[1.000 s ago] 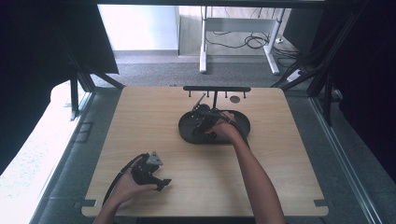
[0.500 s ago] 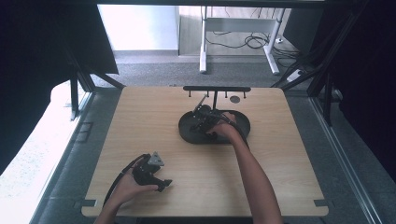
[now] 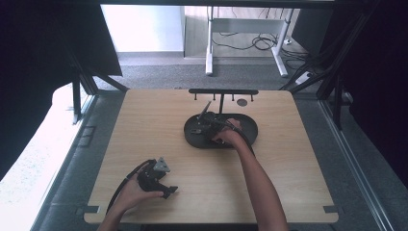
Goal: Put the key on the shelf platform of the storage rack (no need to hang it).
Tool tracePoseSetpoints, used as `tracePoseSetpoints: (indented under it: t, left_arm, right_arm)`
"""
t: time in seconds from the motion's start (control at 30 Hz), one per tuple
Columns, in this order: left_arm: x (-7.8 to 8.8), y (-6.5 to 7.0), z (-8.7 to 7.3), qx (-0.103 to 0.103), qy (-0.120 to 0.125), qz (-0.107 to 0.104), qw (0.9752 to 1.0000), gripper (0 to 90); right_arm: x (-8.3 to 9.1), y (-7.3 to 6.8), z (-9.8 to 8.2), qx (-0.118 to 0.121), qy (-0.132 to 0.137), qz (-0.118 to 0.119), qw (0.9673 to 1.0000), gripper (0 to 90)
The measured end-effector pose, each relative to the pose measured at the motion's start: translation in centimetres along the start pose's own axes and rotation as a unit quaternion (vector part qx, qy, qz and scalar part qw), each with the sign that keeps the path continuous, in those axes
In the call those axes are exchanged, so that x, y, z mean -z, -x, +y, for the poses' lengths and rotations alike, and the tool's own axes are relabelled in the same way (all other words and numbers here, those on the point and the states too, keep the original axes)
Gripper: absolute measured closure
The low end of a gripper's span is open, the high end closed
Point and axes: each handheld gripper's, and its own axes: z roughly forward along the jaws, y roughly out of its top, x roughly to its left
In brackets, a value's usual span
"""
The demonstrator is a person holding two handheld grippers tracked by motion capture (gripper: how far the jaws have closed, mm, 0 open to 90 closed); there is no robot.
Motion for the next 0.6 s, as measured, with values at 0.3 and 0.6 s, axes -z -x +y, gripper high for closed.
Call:
tracePoseSetpoints:
  t: [0.3,0.6]
  left_arm:
    - [0.1,-0.1,0.0,-0.001,0.000,0.001,1.0000,20.7]
    - [0.0,0.0,0.0,0.002,0.001,0.001,1.0000,20.7]
  right_arm:
    - [0.5,-0.2,-0.2,-0.011,0.012,-0.001,0.9999,40.0]
    - [2.6,-0.7,-0.8,-0.015,0.053,0.005,0.9984,33.2]
